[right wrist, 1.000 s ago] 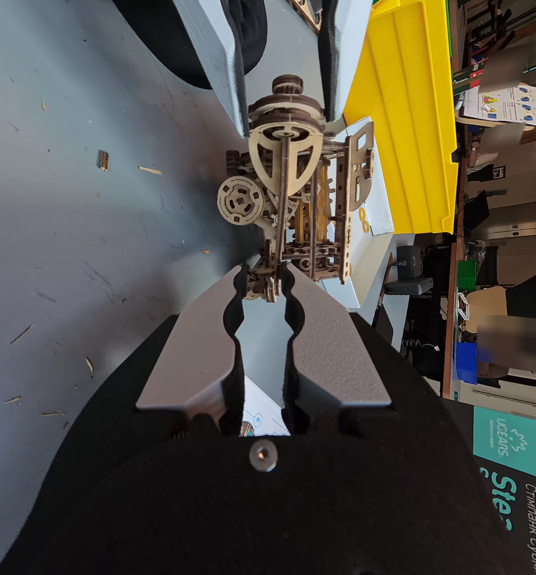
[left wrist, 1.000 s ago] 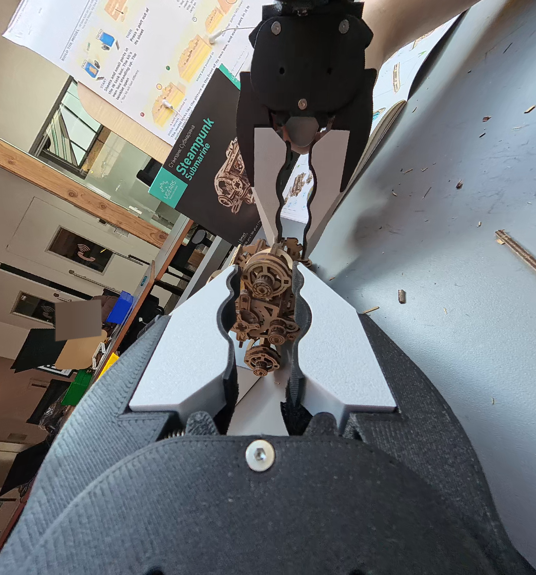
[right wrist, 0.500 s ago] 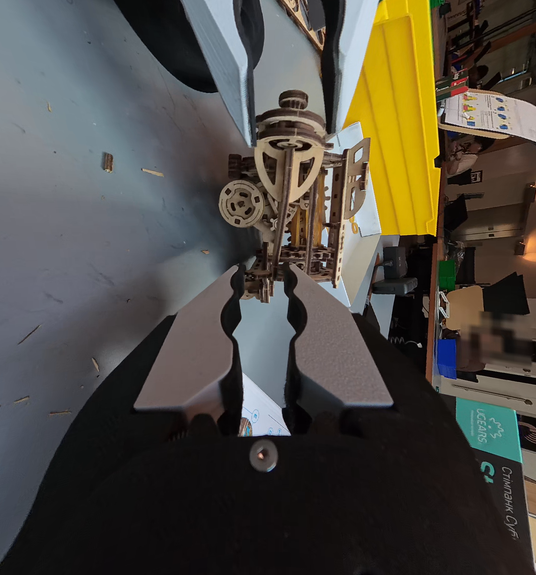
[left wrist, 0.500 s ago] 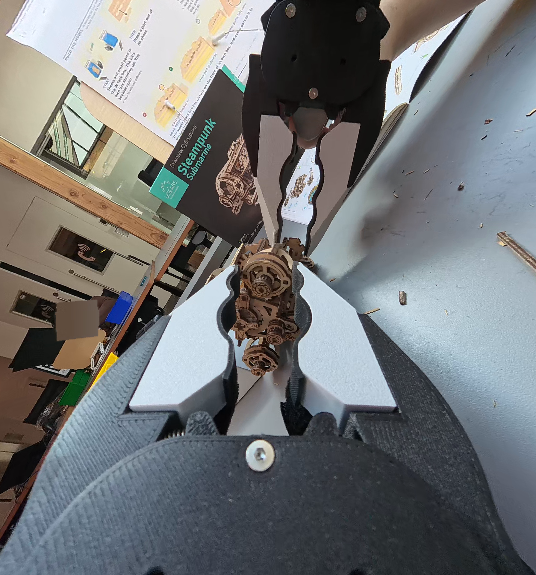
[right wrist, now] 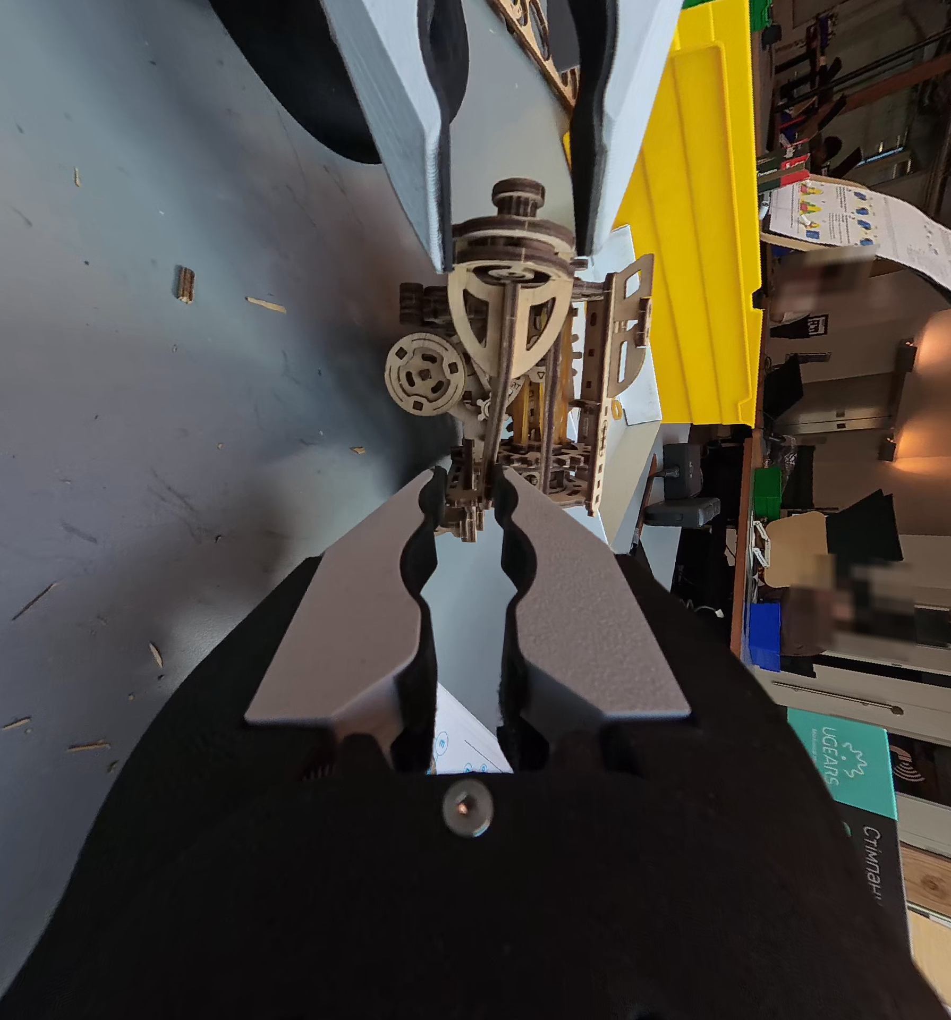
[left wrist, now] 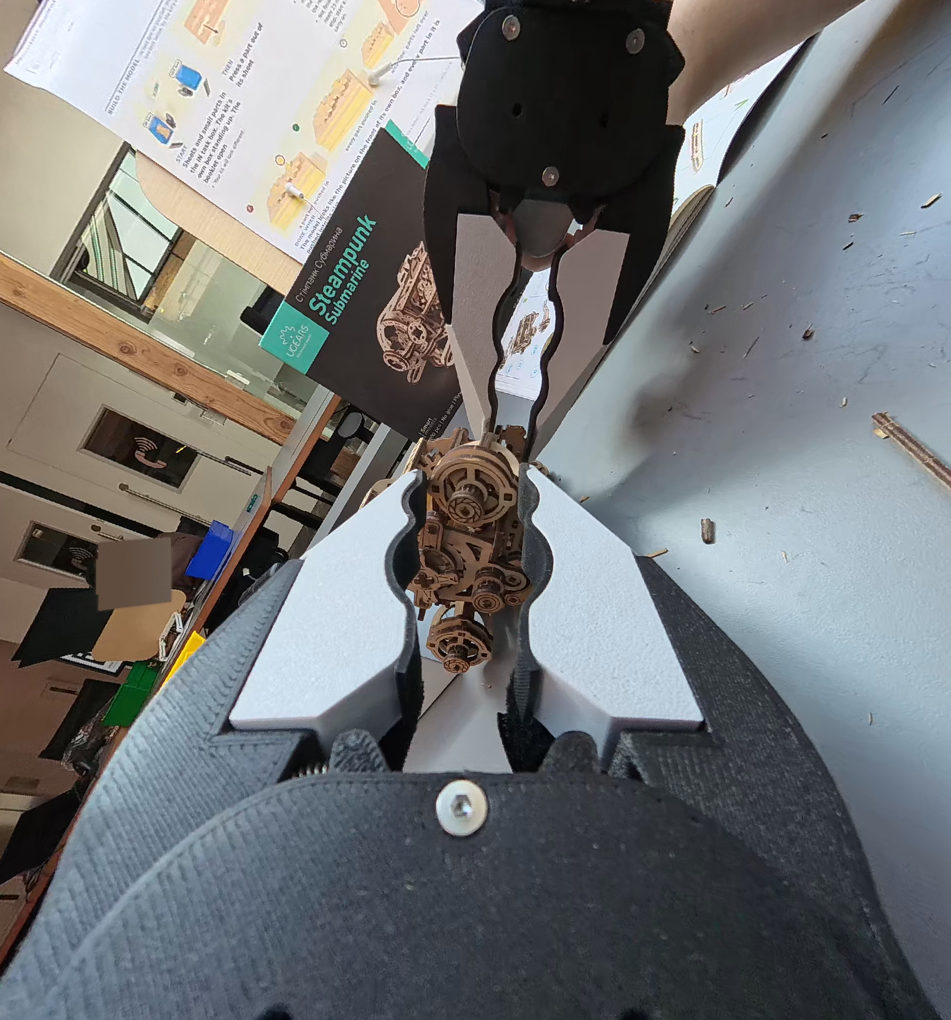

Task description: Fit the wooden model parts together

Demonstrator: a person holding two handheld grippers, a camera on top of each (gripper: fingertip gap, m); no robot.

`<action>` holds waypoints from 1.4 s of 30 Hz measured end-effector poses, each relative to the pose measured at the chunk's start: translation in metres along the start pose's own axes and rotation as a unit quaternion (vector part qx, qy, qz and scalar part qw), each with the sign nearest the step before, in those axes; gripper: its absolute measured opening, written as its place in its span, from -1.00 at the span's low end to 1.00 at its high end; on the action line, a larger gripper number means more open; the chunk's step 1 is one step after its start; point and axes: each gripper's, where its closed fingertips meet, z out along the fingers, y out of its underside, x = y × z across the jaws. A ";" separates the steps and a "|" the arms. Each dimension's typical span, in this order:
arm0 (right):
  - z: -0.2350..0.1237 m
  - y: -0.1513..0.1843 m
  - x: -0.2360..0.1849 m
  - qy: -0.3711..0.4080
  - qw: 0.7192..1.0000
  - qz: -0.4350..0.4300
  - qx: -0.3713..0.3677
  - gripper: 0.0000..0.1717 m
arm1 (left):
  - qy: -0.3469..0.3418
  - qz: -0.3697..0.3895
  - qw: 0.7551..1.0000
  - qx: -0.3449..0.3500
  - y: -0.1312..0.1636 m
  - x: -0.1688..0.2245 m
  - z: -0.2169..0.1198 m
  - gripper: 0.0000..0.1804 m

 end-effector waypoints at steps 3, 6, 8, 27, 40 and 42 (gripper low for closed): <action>0.000 0.001 0.001 -0.002 1.000 -0.001 -0.003 -0.77 | 0.001 0.000 1.000 -0.001 0.000 0.000 0.000 -0.66; 0.000 0.004 -0.002 -0.019 1.000 0.008 -0.013 -0.66 | 0.000 0.001 1.000 -0.002 0.001 0.000 0.001 -0.66; 0.001 0.010 -0.005 -0.028 0.999 0.009 -0.028 -0.63 | -0.001 -0.001 1.000 -0.002 0.001 -0.001 0.000 -0.66; 0.002 0.005 -0.003 -0.001 1.000 0.001 -0.023 -0.78 | 0.003 -0.001 1.000 0.001 0.000 0.001 0.001 -0.67; -0.001 0.005 -0.002 0.005 1.000 0.018 0.009 -0.78 | 0.004 -0.008 1.000 0.008 -0.005 0.002 -0.011 -0.60; -0.004 0.007 -0.001 0.008 0.999 0.031 0.022 -0.78 | -0.002 -0.026 1.000 0.005 -0.005 0.000 -0.018 -0.60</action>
